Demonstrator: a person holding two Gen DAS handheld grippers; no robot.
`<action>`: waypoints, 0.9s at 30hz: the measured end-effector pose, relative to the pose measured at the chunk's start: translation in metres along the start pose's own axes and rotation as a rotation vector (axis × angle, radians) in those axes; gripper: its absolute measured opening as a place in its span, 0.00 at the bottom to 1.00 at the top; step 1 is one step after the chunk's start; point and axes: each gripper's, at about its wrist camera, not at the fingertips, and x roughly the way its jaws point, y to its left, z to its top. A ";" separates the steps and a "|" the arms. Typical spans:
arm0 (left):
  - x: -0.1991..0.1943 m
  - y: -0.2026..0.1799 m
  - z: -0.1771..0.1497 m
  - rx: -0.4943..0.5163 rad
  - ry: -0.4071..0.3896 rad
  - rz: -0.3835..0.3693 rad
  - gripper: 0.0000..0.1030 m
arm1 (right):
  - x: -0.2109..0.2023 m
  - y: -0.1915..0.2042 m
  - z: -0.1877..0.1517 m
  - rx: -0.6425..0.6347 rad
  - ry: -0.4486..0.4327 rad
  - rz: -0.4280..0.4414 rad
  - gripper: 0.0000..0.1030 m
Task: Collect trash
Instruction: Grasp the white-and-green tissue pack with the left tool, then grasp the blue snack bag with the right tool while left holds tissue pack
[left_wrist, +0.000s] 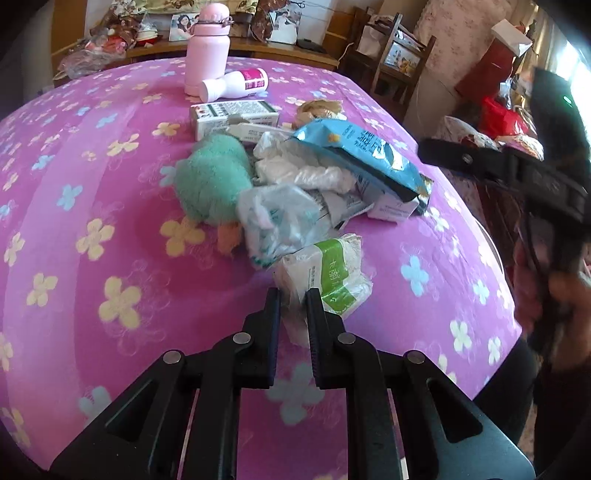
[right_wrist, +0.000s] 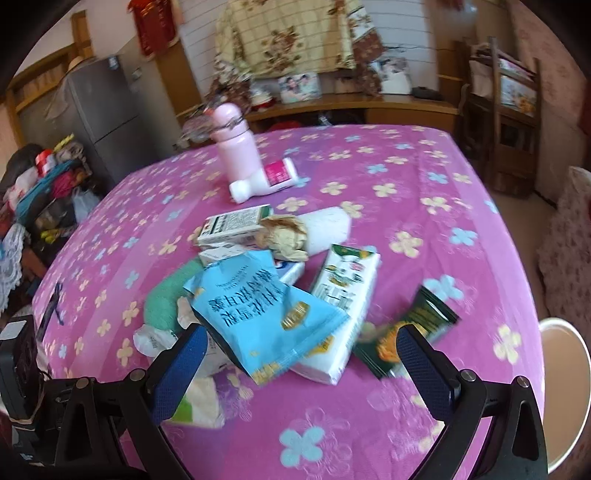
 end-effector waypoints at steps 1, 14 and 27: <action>-0.001 0.003 -0.001 0.000 0.012 0.002 0.12 | 0.006 0.003 0.004 -0.020 0.016 0.007 0.99; 0.018 0.023 0.007 -0.083 0.034 -0.021 0.61 | 0.065 0.029 0.022 -0.266 0.147 0.049 0.87; 0.005 -0.007 0.002 0.025 0.027 -0.030 0.13 | 0.000 0.015 -0.006 -0.146 0.004 0.159 0.47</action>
